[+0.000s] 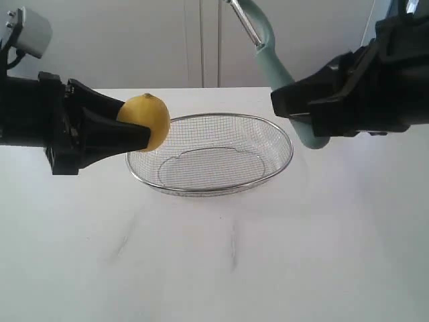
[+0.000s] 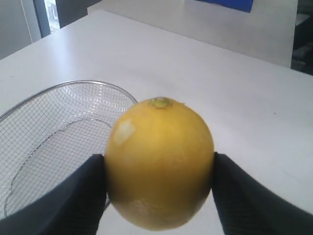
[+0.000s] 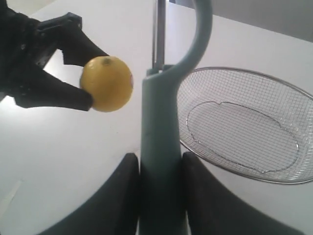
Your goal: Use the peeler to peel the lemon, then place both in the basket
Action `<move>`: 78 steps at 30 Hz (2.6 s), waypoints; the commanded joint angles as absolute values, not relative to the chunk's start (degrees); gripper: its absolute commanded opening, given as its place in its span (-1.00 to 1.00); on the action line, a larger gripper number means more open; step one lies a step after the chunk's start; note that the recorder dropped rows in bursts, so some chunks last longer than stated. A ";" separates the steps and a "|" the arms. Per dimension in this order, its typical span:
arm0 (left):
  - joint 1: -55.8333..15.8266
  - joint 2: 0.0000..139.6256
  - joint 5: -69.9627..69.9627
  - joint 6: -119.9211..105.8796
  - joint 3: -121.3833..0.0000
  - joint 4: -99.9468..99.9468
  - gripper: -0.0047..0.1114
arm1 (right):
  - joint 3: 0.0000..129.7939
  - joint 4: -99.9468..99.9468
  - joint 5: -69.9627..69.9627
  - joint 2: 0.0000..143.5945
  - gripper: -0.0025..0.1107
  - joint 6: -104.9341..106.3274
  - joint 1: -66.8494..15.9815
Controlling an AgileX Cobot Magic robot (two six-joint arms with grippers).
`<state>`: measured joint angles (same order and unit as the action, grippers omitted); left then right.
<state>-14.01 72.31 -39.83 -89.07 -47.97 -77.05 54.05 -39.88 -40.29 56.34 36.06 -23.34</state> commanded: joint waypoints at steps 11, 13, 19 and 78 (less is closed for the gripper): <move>-29.69 59.66 -32.06 -20.12 -50.92 -0.82 -0.92 | 53.49 -38.79 -35.20 55.95 -0.96 35.80 -23.35; -32.35 59.66 -31.15 -17.76 -50.80 1.60 -0.92 | 53.49 -38.79 -35.09 55.95 -0.96 35.80 -23.35; -34.72 59.66 -28.84 -17.88 -50.80 0.41 -0.92 | 51.48 -38.54 -29.56 56.31 -0.96 35.80 -23.35; -34.72 59.66 -27.05 -17.88 -50.80 -5.53 -0.92 | 80.70 -15.57 -32.39 115.32 -0.96 13.63 -23.54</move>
